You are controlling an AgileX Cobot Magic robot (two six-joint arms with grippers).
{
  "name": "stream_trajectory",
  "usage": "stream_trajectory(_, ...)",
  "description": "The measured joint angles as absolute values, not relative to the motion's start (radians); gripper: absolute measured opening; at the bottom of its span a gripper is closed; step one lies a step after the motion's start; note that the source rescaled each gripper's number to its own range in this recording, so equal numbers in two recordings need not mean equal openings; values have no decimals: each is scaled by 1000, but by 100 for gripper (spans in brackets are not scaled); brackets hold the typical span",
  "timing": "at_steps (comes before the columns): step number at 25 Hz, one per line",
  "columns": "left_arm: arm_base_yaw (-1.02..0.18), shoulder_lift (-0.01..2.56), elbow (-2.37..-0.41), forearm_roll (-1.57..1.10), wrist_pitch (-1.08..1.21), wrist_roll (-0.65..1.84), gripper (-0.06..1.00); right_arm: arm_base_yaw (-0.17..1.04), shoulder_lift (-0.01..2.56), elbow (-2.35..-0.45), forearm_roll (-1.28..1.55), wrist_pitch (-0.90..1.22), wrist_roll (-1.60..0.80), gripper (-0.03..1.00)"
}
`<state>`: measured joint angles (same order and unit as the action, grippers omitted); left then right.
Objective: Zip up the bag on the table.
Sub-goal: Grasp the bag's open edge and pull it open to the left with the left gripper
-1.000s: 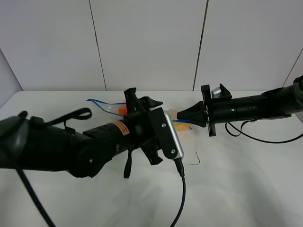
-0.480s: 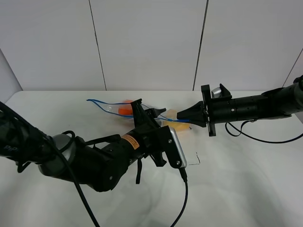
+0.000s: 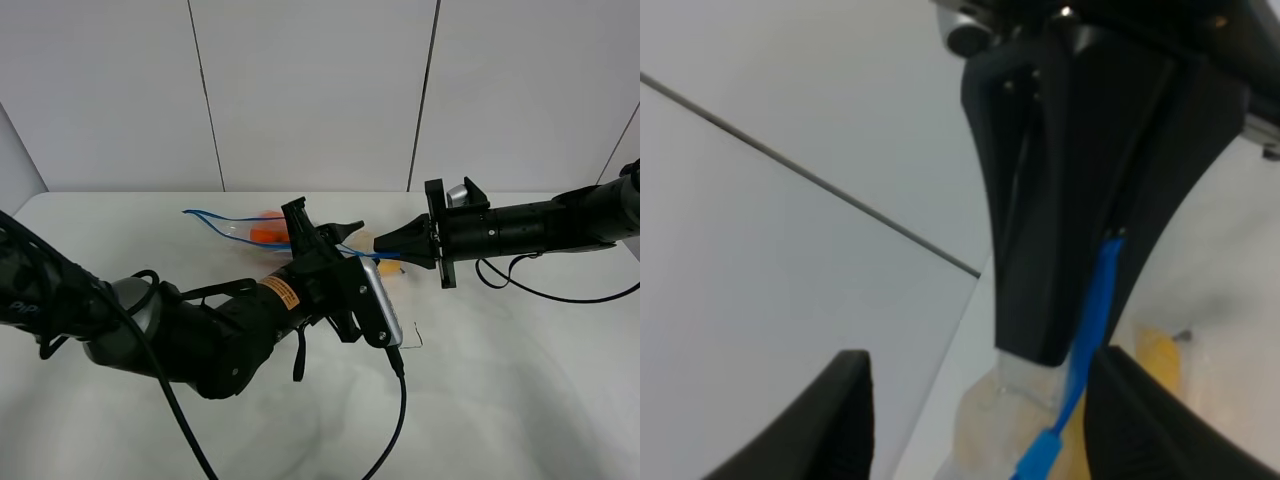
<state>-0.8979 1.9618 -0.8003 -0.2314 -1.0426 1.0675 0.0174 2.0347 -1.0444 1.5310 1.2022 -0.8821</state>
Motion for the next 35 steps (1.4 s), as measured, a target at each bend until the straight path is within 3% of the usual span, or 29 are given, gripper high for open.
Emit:
stream_trajectory(18,-879,1988,-801,-150,-1004,1021,57,17,2035,-1044,1533,1202,-879,0)
stream_trajectory(28,-878,2019,-801,-153,-1045,1024,34,17,2035,-1044,1532,1202,-874,0)
stream_trajectory(35,-875,2019,-801,-159,-1053,1024,2,17,2035,-1044,1531,1202,-873,0)
